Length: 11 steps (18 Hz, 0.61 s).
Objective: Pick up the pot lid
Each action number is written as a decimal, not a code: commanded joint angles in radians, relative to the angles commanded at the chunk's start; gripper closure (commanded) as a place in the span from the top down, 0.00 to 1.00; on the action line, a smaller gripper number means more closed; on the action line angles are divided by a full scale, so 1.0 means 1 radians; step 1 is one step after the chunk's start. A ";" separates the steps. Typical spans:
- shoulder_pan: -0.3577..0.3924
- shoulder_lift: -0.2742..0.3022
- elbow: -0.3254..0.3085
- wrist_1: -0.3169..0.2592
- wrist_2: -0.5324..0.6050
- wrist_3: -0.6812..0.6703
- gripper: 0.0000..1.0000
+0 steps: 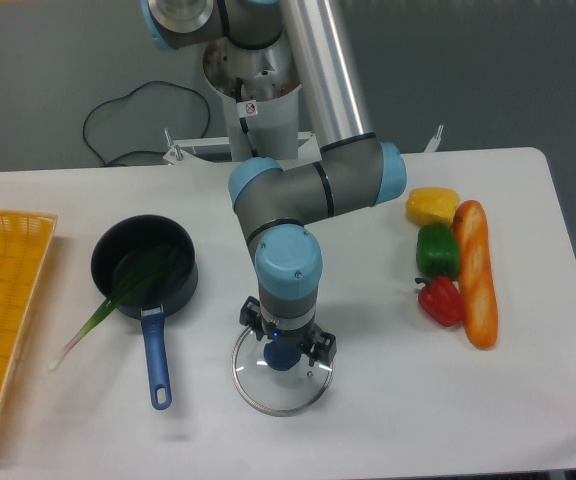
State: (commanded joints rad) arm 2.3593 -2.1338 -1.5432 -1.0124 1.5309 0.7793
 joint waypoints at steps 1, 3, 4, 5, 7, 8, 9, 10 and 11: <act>-0.003 -0.002 0.000 0.000 0.000 0.000 1.00; -0.006 -0.006 0.000 0.000 -0.002 0.002 1.00; -0.006 -0.006 0.000 0.000 0.000 0.002 1.00; -0.006 -0.008 0.000 0.000 0.000 0.002 1.00; -0.009 -0.012 0.000 0.000 0.000 0.000 1.00; -0.009 -0.014 0.000 0.000 0.000 0.000 1.00; -0.009 -0.017 0.000 0.000 0.000 0.000 1.00; -0.009 -0.017 0.000 0.000 0.000 0.000 0.98; -0.009 -0.017 0.000 0.000 0.000 0.000 0.97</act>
State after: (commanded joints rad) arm 2.3501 -2.1506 -1.5432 -1.0124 1.5309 0.7793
